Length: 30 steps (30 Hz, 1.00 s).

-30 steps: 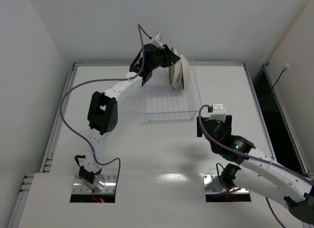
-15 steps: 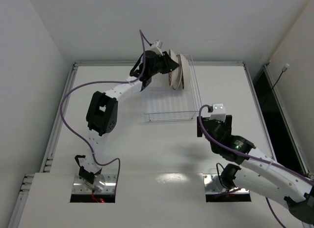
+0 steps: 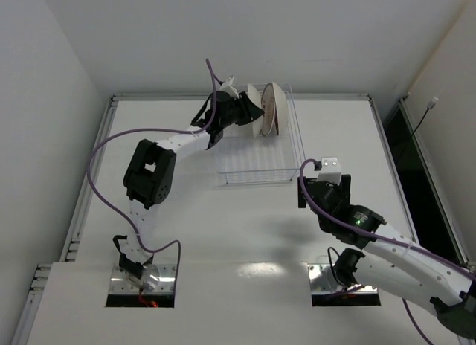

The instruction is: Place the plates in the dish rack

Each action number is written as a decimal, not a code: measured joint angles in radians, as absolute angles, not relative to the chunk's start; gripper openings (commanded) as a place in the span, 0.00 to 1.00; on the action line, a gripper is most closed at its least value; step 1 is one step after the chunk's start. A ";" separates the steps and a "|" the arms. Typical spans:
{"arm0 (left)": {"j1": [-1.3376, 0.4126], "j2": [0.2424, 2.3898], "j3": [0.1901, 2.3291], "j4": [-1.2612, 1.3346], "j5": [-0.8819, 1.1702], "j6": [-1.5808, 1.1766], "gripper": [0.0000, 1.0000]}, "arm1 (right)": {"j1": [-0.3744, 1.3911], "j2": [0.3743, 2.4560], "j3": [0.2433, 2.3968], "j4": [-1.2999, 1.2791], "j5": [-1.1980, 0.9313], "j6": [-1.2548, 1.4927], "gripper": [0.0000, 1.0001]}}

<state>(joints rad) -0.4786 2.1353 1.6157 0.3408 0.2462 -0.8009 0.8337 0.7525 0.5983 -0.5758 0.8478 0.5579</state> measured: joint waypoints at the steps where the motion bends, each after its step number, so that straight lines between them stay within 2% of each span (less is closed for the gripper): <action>1: -0.479 2.135 1.607 0.345 0.246 -0.805 0.30 | 0.834 0.752 0.598 -0.576 0.848 0.558 0.86; 5: -0.479 2.133 1.602 0.353 0.240 -0.813 0.30 | 0.834 0.752 0.598 -0.576 0.847 0.558 0.86; 6: -0.479 2.133 1.603 0.353 0.239 -0.813 0.33 | 0.834 0.752 0.598 -0.576 0.847 0.558 0.86; 7: -0.479 2.133 1.610 0.346 0.239 -0.813 0.38 | 0.834 0.752 0.598 -0.576 0.847 0.558 0.86; 10: -0.479 2.133 1.652 0.325 0.242 -0.814 0.63 | 0.834 0.754 0.598 -0.575 0.847 0.558 0.86; 12: -0.479 2.133 1.682 0.323 0.245 -0.812 0.74 | 0.834 0.758 0.598 -0.576 0.847 0.558 0.86; 13: -0.479 2.133 1.695 0.322 0.247 -0.815 0.84 | 0.834 0.759 0.598 -0.576 0.847 0.558 0.86; 17: -0.479 2.133 1.713 0.316 0.253 -0.809 0.89 | 0.834 0.762 0.598 -0.576 0.846 0.558 0.86; 18: -0.479 2.133 1.714 0.313 0.257 -0.808 1.00 | 0.834 0.762 0.598 -0.576 0.846 0.558 0.86; 30: -0.479 2.104 1.761 0.179 0.274 -0.733 1.00 | 0.834 0.762 0.598 -0.576 0.846 0.558 0.86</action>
